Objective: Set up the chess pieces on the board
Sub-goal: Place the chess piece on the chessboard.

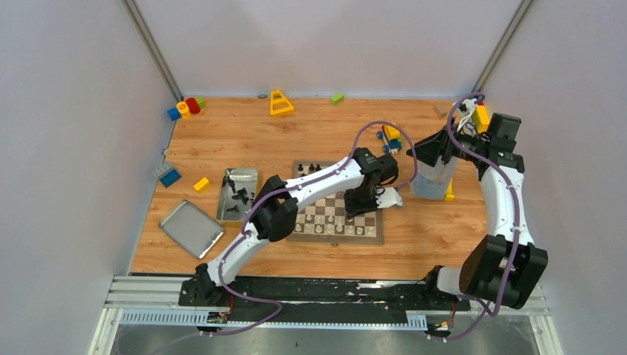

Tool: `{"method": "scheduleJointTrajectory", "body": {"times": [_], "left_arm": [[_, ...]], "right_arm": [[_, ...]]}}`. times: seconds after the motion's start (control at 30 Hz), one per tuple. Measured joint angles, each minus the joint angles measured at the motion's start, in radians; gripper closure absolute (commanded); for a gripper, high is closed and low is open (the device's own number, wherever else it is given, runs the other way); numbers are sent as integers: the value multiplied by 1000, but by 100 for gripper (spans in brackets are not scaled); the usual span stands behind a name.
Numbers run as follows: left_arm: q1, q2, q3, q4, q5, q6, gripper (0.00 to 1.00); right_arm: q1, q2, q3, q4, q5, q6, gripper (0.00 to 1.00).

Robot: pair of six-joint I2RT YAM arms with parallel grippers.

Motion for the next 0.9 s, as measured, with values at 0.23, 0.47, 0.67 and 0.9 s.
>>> {"method": "scheduleJointTrajectory", "body": {"times": [0.23, 0.47, 0.67, 0.9], "left_arm": [[-7, 5, 0, -4, -11, 0, 86], [-12, 6, 2, -3, -17, -4, 77], [-12, 11, 3, -1, -17, -8, 70], [-13, 16, 3, -1, -18, -11, 68]], "right_arm": [[0, 0, 0, 0, -3, 0, 35], [0, 0, -1, 0, -5, 0, 35], [0, 0, -1, 0, -7, -4, 35], [0, 0, -1, 0, -7, -6, 35]]}}
